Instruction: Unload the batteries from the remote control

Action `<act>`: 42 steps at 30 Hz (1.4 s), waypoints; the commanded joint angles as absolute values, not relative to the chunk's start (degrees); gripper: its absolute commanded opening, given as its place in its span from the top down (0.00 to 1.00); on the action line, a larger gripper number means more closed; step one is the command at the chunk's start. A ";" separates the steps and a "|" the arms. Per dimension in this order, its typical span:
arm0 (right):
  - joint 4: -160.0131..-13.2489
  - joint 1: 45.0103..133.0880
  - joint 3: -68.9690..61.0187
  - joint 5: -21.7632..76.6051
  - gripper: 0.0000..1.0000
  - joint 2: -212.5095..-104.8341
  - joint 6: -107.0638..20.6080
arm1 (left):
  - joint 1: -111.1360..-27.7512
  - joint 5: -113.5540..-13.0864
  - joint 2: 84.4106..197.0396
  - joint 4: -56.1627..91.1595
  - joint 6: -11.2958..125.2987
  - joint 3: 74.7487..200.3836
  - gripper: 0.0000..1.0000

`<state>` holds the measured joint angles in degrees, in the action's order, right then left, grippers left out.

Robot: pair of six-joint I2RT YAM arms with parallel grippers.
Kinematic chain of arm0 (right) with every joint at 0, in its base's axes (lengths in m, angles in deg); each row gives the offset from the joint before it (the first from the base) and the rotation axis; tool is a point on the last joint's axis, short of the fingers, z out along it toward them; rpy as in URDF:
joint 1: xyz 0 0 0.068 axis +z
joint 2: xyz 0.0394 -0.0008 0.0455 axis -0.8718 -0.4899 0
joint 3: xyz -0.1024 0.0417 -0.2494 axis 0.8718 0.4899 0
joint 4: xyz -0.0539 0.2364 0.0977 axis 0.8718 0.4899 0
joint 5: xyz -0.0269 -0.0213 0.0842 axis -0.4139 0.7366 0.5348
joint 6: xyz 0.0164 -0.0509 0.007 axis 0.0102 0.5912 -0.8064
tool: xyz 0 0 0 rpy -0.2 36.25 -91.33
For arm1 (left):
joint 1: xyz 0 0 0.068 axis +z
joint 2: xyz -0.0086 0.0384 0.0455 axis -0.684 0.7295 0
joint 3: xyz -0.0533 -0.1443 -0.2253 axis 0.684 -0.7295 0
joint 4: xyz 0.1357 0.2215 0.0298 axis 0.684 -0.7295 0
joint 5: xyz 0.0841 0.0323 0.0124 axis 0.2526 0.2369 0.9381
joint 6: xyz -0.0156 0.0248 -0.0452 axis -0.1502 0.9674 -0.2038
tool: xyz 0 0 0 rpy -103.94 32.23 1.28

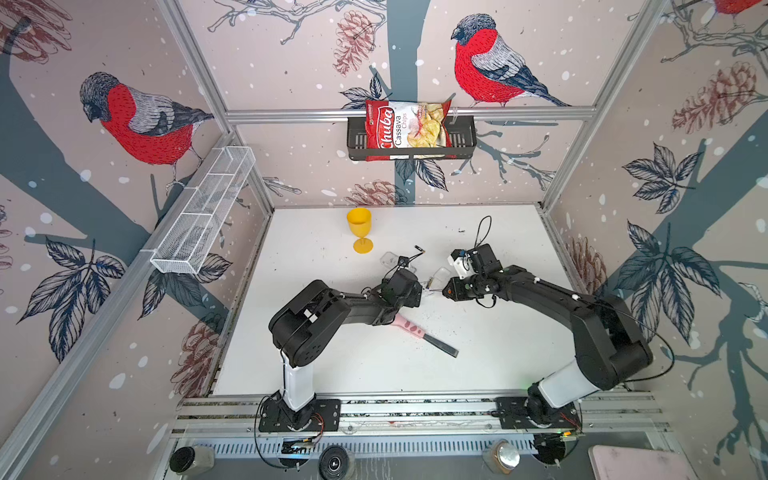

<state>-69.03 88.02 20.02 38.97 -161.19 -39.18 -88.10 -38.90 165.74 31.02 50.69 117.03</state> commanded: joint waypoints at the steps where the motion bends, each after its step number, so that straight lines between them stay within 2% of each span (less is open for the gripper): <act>1: -70.55 88.09 19.41 39.62 1.00 -162.09 -39.56 | -88.24 -39.53 165.98 27.87 50.84 117.13 0.14; 42: -70.66 86.07 16.15 39.91 1.00 -162.82 -39.07 | -88.24 -39.14 164.83 27.00 51.23 117.77 0.13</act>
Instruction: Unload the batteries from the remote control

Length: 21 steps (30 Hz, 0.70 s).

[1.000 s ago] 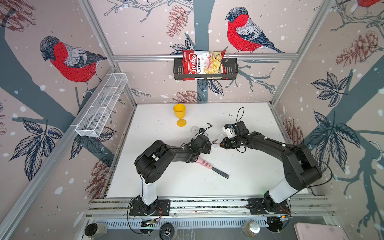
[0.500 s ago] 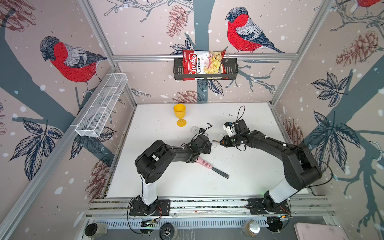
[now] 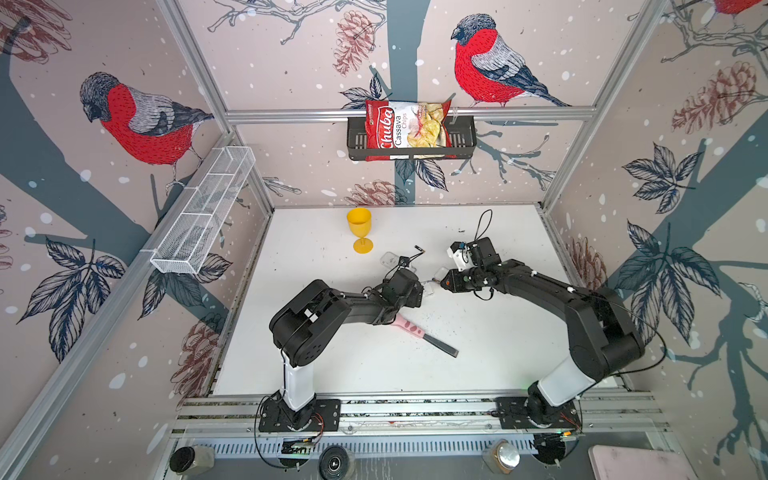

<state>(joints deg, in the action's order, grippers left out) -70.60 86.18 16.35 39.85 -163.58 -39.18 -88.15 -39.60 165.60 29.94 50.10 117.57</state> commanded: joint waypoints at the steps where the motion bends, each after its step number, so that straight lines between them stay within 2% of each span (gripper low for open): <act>1: -70.59 85.98 16.07 39.83 1.00 -162.59 -39.09 | -88.23 -39.01 164.53 26.67 51.29 117.93 0.13; 10: -77.60 84.36 21.23 35.64 1.00 -155.17 -41.95 | -89.27 -36.02 158.57 23.29 52.34 118.48 0.06; 21: -95.89 80.64 38.18 20.19 0.98 -143.98 -49.61 | -92.33 -32.47 146.39 18.95 51.65 113.63 0.04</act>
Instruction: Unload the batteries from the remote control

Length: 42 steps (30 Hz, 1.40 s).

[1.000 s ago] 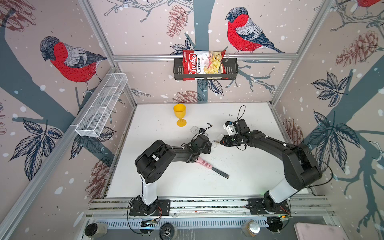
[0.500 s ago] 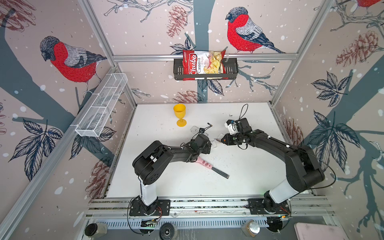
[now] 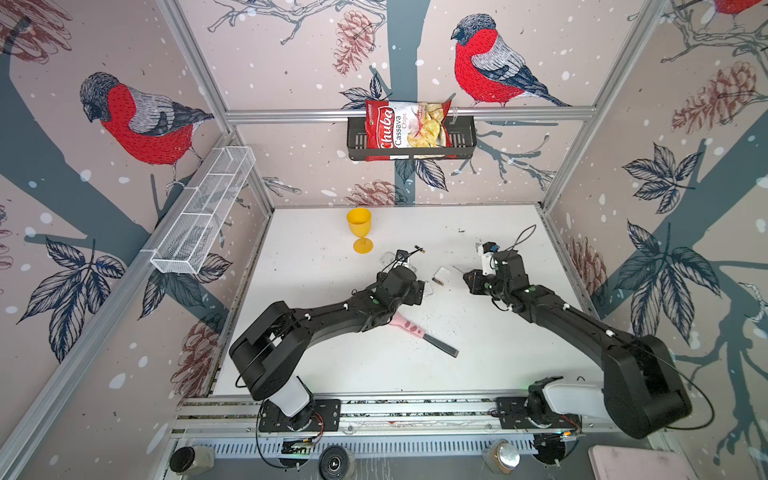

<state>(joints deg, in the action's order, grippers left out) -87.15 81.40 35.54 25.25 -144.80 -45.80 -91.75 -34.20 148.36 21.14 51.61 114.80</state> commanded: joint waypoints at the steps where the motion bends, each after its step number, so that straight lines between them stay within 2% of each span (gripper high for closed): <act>1: -98.05 80.13 39.21 20.54 0.98 -144.31 -50.04 | -92.67 -32.10 145.18 18.62 51.35 112.69 0.04; 11: -105.56 83.85 37.92 15.17 0.99 -157.22 -49.47 | -93.71 -32.60 130.26 16.02 47.81 102.09 0.04; 19: -106.93 88.36 34.52 13.53 0.77 -164.95 -49.10 | -93.78 -30.77 121.46 14.39 45.18 95.69 0.04; 25: -106.55 89.30 32.86 14.19 0.68 -169.26 -50.03 | -93.78 -30.21 116.93 14.42 43.06 92.15 0.04; 34: -105.91 89.80 32.40 14.66 0.62 -168.46 -50.10 | -93.78 -28.69 109.42 12.85 42.75 89.32 0.04; 39: -104.54 89.81 33.03 13.98 0.52 -163.21 -49.11 | -93.57 -26.81 106.91 11.21 44.35 90.77 0.04; 42: -102.81 89.80 33.44 13.44 0.50 -158.19 -47.73 | -92.42 -25.37 106.52 9.39 46.05 93.60 0.04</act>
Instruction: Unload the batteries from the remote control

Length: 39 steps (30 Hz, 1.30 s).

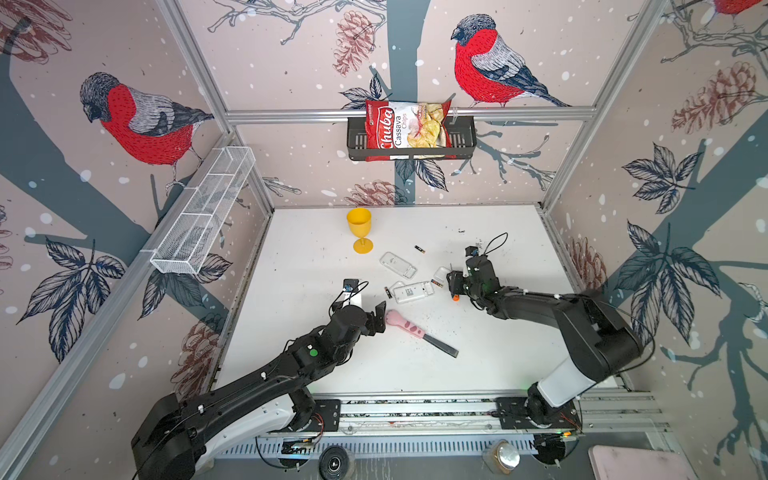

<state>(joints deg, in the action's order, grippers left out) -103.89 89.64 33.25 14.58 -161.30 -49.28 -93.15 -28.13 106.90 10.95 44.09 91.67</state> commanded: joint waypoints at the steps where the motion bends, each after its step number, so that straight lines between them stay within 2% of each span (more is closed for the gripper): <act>1: -102.28 89.62 33.61 13.17 0.49 -156.15 -47.32 | -91.75 -24.40 106.50 8.77 46.63 94.75 0.04; 7: -99.60 87.30 36.49 12.81 0.36 -143.63 -46.71 | -86.10 -24.88 107.85 7.71 51.36 101.29 0.04; 10: -99.51 84.89 39.02 12.37 0.20 -137.31 -47.76 | -84.45 -22.95 108.85 7.88 54.50 104.53 0.04; 13: -100.24 82.44 41.46 12.17 0.00 -133.36 -49.07 | -83.13 -20.86 109.53 8.33 57.86 106.48 0.04; 18: -100.71 80.80 43.80 9.32 0.01 -131.60 -49.95 | -81.10 -13.53 108.75 12.14 58.74 104.40 0.04; 23: -100.34 80.86 45.61 1.59 0.00 -130.76 -50.40 | -77.21 -10.45 106.22 23.38 62.09 97.06 0.04; 27: -104.16 81.02 49.32 -3.85 0.00 -126.31 -48.03 | -69.63 -15.37 108.25 27.49 59.91 95.04 0.04; 35: -125.94 80.29 64.33 -12.04 0.00 -115.70 -38.99 | -52.90 -23.72 122.67 37.88 62.28 91.24 0.04; 39: -133.73 79.55 69.51 -12.16 0.01 -112.28 -35.17 | -50.11 -27.46 126.62 47.33 65.39 88.04 0.04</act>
